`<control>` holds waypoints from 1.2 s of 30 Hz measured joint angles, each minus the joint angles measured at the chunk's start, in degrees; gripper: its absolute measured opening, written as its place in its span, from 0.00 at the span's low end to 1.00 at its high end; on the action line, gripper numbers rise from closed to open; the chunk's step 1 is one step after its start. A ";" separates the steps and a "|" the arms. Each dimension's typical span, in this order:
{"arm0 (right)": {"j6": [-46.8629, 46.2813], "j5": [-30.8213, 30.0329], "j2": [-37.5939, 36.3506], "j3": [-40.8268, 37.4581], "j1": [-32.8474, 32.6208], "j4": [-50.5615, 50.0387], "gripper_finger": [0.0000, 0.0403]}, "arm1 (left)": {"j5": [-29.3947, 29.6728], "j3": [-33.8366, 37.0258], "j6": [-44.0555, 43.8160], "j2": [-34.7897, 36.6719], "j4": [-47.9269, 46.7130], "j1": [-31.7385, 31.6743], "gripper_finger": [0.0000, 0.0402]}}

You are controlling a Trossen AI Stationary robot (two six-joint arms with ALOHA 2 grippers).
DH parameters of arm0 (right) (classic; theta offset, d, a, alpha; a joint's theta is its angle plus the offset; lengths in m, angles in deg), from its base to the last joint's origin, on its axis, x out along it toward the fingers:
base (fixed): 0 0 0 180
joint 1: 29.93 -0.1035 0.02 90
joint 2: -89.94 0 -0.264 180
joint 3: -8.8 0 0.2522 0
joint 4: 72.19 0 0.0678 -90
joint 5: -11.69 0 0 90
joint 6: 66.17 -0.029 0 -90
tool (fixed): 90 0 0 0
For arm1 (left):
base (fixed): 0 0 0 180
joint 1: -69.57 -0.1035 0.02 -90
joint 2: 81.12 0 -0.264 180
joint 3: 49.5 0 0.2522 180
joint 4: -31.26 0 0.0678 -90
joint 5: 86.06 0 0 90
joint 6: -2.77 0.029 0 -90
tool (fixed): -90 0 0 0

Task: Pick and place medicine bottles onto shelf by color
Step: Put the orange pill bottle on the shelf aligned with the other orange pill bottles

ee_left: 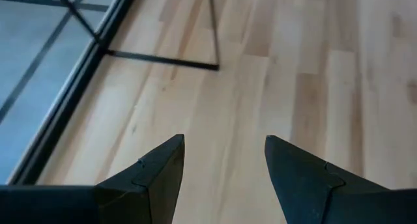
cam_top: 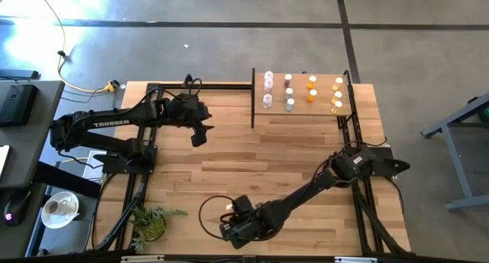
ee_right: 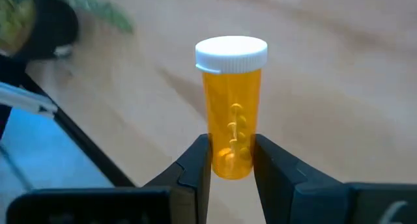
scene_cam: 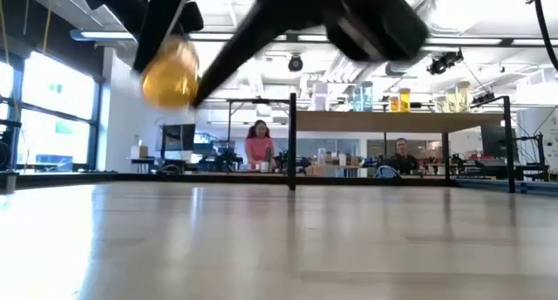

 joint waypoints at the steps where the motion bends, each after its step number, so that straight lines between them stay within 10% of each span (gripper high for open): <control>1: 0.89 -1.19 -0.03 1.22 -0.01 -1.80 0.21 | -1.04 0.00 -0.04 0.00 0.29 -0.02 0.51; 25: 19.05 -27.22 -6.73 15.81 -0.28 -26.26 0.21 | -37.50 0.00 2.93 0.00 20.39 0.58 0.51; 36: 35.65 -29.91 -12.40 15.81 1.44 -23.85 0.21 | -38.21 0.00 2.93 0.00 29.53 6.50 0.51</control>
